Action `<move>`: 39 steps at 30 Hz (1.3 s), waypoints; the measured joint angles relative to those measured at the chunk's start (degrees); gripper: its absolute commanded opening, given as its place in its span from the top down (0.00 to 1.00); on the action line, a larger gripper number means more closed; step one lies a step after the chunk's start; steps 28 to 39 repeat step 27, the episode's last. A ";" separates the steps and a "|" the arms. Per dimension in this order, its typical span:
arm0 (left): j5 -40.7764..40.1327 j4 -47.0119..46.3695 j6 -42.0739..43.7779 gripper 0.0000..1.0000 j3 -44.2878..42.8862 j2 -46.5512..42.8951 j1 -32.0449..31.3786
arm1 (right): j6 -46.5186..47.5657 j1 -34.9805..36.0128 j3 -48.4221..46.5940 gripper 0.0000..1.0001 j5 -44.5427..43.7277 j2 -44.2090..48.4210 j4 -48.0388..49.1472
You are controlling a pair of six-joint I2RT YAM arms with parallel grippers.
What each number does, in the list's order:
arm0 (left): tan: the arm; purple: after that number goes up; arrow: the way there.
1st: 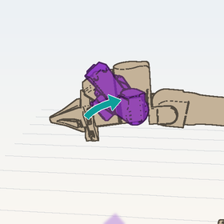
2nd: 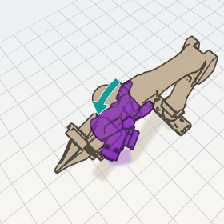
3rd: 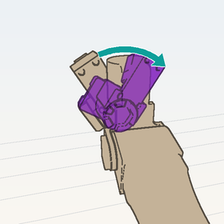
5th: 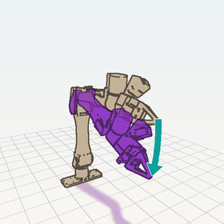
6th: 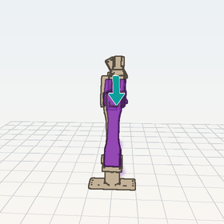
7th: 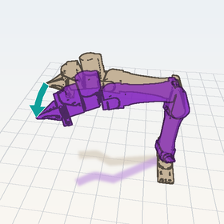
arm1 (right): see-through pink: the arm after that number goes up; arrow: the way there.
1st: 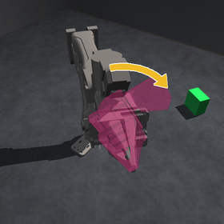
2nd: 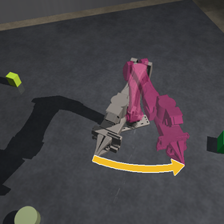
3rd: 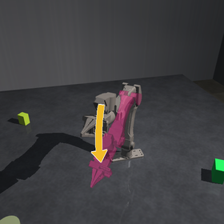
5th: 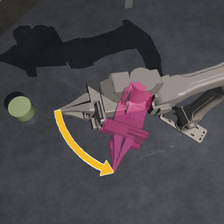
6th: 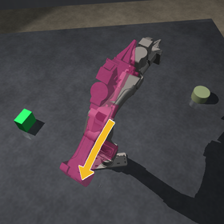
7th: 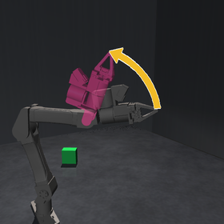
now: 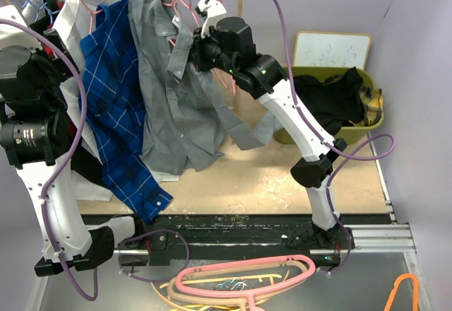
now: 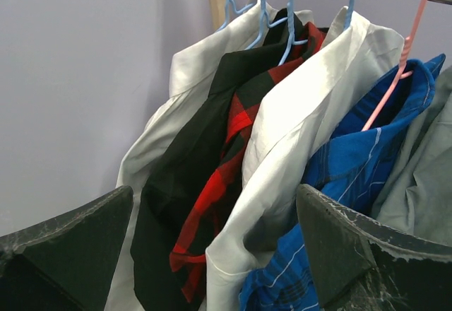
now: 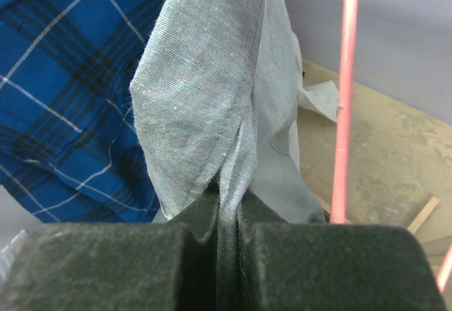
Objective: Place the shirt on the hanger
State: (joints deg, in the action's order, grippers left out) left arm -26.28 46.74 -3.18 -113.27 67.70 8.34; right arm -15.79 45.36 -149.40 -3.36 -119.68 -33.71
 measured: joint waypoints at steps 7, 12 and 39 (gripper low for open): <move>1.75 0.07 1.03 0.00 1.20 0.17 0.35 | -0.33 0.11 6.49 0.96 3.76 1.33 1.36; 3.61 0.24 1.29 0.00 1.66 0.20 1.05 | 0.17 0.11 12.70 0.39 5.18 5.95 1.99; 27.67 6.38 8.33 0.00 2.60 0.37 3.34 | 1.90 2.45 51.52 0.00 5.75 48.11 33.68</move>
